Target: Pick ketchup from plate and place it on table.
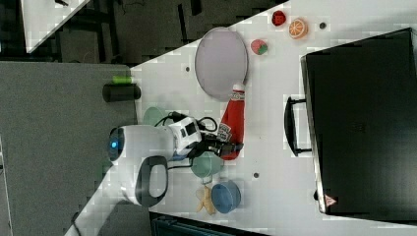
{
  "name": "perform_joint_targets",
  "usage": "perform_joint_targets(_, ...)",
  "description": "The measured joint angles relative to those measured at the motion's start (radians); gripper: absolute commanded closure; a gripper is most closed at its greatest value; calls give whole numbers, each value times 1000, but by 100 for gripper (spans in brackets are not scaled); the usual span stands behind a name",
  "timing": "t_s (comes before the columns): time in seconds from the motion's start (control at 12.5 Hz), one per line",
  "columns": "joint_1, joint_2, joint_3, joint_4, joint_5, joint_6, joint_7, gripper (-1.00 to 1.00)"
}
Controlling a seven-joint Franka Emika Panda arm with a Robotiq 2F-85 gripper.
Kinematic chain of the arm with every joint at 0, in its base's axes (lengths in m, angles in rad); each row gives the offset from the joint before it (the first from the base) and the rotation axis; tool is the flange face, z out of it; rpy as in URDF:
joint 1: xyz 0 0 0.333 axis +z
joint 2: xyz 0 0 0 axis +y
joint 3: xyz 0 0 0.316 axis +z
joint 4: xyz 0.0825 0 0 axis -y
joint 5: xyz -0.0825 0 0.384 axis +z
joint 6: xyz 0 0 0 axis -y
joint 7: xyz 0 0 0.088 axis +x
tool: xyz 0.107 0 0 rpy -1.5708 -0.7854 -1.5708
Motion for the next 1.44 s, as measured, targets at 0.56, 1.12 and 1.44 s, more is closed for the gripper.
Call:
perform_joint_targets(0.56, 25, 142, 34, -47, -5, 183, 1, -95)
perform_joint_targets(1.12, 20, -35, 42, -16, -7, 133, 80, -100)
perform_joint_targets(1.44, 31, -173, 55, 131, -1, -162, 296, -100)
